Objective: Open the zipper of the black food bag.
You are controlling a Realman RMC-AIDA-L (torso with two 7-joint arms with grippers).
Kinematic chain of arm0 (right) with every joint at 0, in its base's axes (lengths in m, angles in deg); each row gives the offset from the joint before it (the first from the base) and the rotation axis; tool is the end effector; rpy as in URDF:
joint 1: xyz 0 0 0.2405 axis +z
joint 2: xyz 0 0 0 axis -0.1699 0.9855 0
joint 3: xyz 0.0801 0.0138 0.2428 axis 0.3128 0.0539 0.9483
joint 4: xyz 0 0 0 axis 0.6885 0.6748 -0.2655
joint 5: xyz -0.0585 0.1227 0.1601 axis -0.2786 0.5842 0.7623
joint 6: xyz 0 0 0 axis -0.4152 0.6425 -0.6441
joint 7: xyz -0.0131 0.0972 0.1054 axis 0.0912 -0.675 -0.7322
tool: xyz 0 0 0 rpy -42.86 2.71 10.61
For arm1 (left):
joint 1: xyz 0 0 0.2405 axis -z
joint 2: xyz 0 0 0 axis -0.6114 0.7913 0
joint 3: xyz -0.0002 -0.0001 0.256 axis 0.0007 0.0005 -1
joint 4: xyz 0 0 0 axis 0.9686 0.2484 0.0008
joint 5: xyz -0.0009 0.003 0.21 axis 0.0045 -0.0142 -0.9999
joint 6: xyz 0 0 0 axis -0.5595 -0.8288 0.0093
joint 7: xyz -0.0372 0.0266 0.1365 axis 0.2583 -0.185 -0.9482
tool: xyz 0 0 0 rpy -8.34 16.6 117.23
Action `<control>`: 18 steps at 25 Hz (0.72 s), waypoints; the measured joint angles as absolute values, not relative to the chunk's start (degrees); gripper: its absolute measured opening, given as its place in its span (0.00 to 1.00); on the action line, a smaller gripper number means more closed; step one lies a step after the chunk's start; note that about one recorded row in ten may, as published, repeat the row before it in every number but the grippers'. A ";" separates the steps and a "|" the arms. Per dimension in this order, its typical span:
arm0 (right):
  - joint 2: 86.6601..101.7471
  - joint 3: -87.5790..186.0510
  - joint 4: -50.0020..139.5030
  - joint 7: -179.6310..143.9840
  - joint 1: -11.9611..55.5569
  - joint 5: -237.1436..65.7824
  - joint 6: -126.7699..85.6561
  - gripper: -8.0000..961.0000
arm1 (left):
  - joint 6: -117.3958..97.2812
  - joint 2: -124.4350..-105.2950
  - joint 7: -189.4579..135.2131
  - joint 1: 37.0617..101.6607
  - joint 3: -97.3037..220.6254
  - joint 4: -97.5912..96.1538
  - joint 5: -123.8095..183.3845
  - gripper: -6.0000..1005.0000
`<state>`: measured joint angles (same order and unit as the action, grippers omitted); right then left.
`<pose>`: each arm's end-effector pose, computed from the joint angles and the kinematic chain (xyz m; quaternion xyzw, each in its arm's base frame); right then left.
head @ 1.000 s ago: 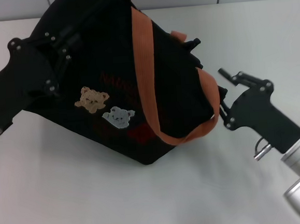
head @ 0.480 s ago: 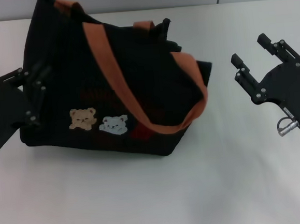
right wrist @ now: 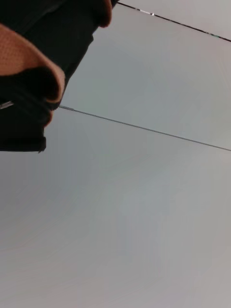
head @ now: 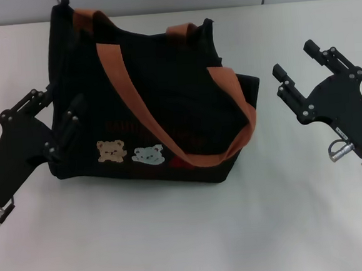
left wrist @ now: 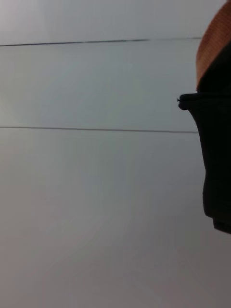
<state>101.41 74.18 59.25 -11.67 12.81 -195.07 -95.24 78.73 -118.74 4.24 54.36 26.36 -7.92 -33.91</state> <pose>0.2765 0.2774 -0.0604 -0.7915 0.0424 0.3382 0.5073 -0.3101 0.2469 -0.0074 -0.8008 -0.1373 -0.4332 0.3902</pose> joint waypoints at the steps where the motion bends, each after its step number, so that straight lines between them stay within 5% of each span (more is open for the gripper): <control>1: 101.41 74.30 59.29 -11.71 12.75 -195.07 -95.22 0.63 | 79.27 -118.77 4.96 54.74 26.28 -7.51 -33.93 0.25; 12: 100.97 82.16 55.51 -30.13 10.35 -195.10 -100.55 0.63 | 91.46 -117.83 10.41 53.77 25.62 -8.54 -33.66 0.69; 18: 100.31 76.21 41.79 -53.42 12.21 -199.26 -119.01 0.63 | 96.69 -115.63 21.64 49.88 23.87 -19.29 -34.02 0.82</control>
